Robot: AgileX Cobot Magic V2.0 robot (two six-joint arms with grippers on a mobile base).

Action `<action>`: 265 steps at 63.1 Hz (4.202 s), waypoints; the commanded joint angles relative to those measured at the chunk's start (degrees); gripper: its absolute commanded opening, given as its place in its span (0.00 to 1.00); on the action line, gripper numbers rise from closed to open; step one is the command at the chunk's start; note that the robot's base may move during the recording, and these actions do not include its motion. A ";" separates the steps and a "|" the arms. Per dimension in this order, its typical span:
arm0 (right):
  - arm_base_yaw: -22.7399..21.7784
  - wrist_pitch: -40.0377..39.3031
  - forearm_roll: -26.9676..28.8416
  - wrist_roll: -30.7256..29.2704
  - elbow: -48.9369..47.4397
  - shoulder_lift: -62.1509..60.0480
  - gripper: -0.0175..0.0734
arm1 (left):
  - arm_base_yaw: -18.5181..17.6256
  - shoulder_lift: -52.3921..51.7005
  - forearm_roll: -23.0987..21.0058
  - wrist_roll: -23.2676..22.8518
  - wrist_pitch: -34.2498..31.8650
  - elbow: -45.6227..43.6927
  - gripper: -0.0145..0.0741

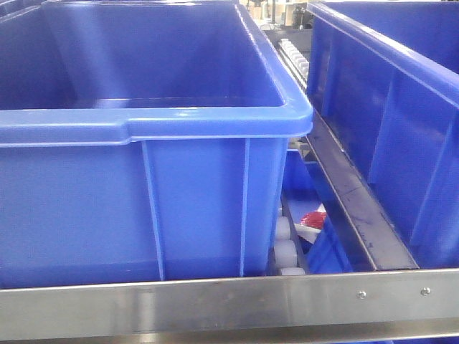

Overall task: Pick and sort blue part to right shelf
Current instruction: 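Lower the left gripper with its blue part into a blue bin, then open the left gripper to drop the part and raise it, then lower the right gripper into a blue bin and open it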

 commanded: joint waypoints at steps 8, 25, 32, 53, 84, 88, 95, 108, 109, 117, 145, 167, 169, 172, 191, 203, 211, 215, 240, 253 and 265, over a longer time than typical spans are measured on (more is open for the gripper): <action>-0.04 -5.56 -0.41 -0.71 -1.57 0.81 0.44 | 0.10 0.77 0.32 0.00 -4.92 -1.65 0.52; -0.04 -5.56 -0.41 -0.71 -1.57 0.81 0.44 | 0.10 0.77 0.32 0.00 -4.92 -1.65 0.52; -0.04 -5.56 -0.41 -0.71 -1.57 0.81 0.44 | 0.10 0.77 0.32 0.00 -4.92 -1.65 0.52; -0.04 -5.62 -0.41 -0.71 -1.57 0.81 0.44 | 0.10 0.91 0.32 0.00 -6.35 -1.93 0.52; -0.04 -5.62 -0.41 -0.71 -1.57 0.81 0.44 | 0.10 34.65 -25.88 24.42 -7.43 -21.73 0.52; -0.04 -5.62 -0.41 -0.71 -1.57 0.81 0.44 | 0.10 40.29 -26.83 25.35 -7.77 -23.73 0.52; -0.04 -5.62 -0.41 -0.71 -1.57 0.81 0.44 | -0.36 51.20 -27.26 25.45 -8.20 -27.30 0.52; -0.04 -5.62 -0.41 -0.71 -1.57 0.81 0.44 | -4.40 69.02 -27.26 26.26 -10.82 -33.97 0.52; -0.04 -5.62 -0.41 -0.71 -1.57 0.81 0.44 | -4.69 70.03 -27.26 26.38 -10.96 -34.40 0.52; -0.04 -5.62 -0.41 -0.71 -1.57 0.81 0.44 | -6.48 79.05 -27.26 26.52 -11.73 -38.53 0.52; -0.04 -5.58 -0.41 -0.71 -1.57 0.81 0.44 | -6.27 94.18 -26.60 26.52 -12.68 -44.30 0.60; -0.04 -5.58 -0.41 -0.71 -1.57 0.81 0.44 | -6.27 92.48 -27.25 26.52 -6.48 -48.64 0.83; -0.04 -5.58 -0.41 -0.71 -1.57 0.81 0.44 | -6.27 91.55 -27.51 26.52 -5.40 -49.05 0.83; -0.04 -5.52 -0.41 -0.71 -1.57 0.81 0.44 | -6.27 89.86 -27.76 26.52 -4.31 -49.00 0.82; -0.04 -5.34 -0.41 -0.71 -1.57 0.81 0.44 | -6.27 72.15 -27.65 26.52 -2.58 -42.21 0.55; -0.04 -5.35 -0.46 -0.71 -1.73 1.40 0.44 | -6.27 59.46 -27.34 26.26 -3.39 -34.43 0.40; -0.04 -4.29 -0.46 -0.28 -5.00 6.12 0.44 | -6.22 52.48 -27.29 25.29 -4.05 -30.25 0.33; -0.04 -3.22 -0.46 -0.10 -8.64 10.64 0.44 | -6.22 48.85 -26.87 25.19 -4.44 -28.17 0.30; -0.80 15.46 -5.93 5.49 -37.27 47.62 0.48 | -6.22 31.70 -19.99 21.87 -6.74 -17.91 0.30; -9.15 18.79 -6.91 3.02 -46.13 61.79 0.48 | -6.22 26.46 -19.99 21.87 -5.18 -15.18 0.30; -14.26 14.59 -6.92 -4.25 -48.29 73.70 0.48 | -6.22 25.04 -20.38 21.87 -3.37 -15.06 0.30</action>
